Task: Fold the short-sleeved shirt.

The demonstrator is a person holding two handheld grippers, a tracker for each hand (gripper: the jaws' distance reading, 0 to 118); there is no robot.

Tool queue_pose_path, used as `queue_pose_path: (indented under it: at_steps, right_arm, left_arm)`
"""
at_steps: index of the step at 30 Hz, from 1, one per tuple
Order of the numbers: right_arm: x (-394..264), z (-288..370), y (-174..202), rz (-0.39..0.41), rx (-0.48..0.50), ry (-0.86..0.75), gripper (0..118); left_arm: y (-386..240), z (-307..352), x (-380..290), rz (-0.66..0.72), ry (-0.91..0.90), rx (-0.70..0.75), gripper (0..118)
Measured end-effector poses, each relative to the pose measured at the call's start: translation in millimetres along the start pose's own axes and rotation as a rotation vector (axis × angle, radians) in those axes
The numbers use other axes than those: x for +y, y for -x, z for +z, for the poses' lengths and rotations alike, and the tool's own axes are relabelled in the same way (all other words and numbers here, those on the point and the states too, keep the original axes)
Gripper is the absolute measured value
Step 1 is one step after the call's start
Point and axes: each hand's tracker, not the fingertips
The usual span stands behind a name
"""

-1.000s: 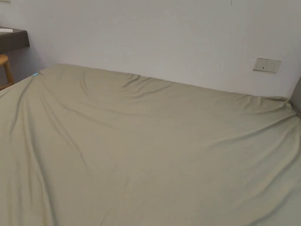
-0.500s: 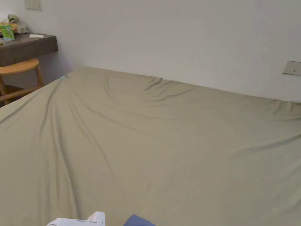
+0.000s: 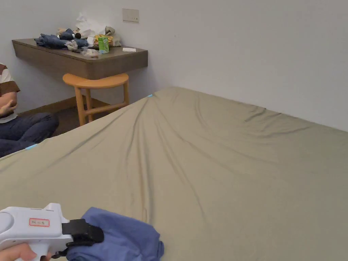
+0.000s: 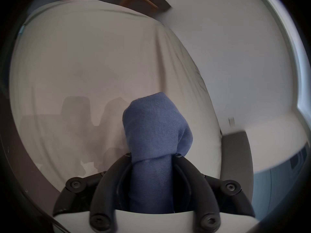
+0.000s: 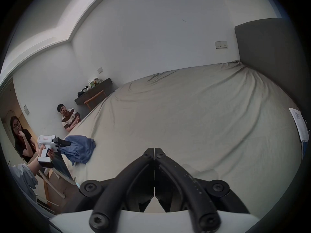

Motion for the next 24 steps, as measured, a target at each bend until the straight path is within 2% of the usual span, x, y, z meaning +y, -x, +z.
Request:
queue_pose_path:
  at_steps: [6, 7, 8, 9, 10, 11, 12, 13, 15, 17, 18, 22, 23, 24]
  right_arm:
    - [6.9, -20.6, 22.6, 0.032, 0.009, 0.036, 1]
    - [6.6, -21.5, 25.0, 0.031, 0.015, 0.039, 1]
    - [6.4, -21.1, 26.8, 0.033, 0.018, 0.037, 1]
    - [6.3, -20.0, 28.7, 0.036, 0.018, 0.036, 1]
    - [6.2, -18.7, 29.9, 0.040, 0.019, 0.035, 1]
    - [6.0, -16.3, 30.4, 0.044, 0.018, 0.032, 1]
    - [5.7, -12.4, 28.8, 0.046, 0.017, 0.028, 1]
    - [5.8, -9.3, 27.8, 0.048, 0.016, 0.025, 1]
    - [5.6, 0.1, 24.1, 0.047, 0.011, 0.005, 1]
    - [5.6, 11.5, 20.0, 0.033, 0.012, -0.017, 1]
    - [5.0, 17.3, 17.1, 0.027, 0.012, -0.033, 1]
    - [-1.9, 42.3, 3.2, -0.007, 0.013, -0.085, 1]
    - [-4.9, 49.0, -0.7, -0.016, 0.013, -0.098, 1]
    - [-8.0, 57.3, -2.6, -0.025, 0.008, -0.109, 1]
  left_arm:
    - [36.2, -2.0, 14.2, 0.116, -0.020, 0.022, 29]
    - [45.4, -6.6, 19.9, 0.111, -0.018, 0.024, 35]
    - [46.8, -8.2, 17.8, 0.103, -0.029, 0.034, 46]
    - [44.3, -6.9, 14.7, 0.068, -0.061, 0.082, 66]
    - [41.0, -4.8, 12.7, 0.033, -0.092, 0.131, 94]
    - [40.6, -2.5, 16.7, -0.008, -0.132, 0.193, 111]
    - [37.8, 3.0, 16.4, -0.062, -0.171, 0.231, 118]
    - [34.4, 9.4, 15.1, -0.108, -0.210, 0.244, 118]
    - [23.1, 28.2, 13.9, -0.167, -0.277, 0.329, 112]
    - [8.0, 46.4, 6.3, -0.208, -0.295, 0.319, 110]
    - [-1.1, 56.4, -0.3, -0.207, -0.287, 0.301, 101]
    - [-25.4, 68.7, -25.5, -0.227, -0.206, 0.118, 18]
    - [-55.0, 75.8, -63.3, -0.233, -0.186, 0.091, 6]
    - [-69.2, 75.1, -83.9, -0.262, -0.163, 0.068, 1]
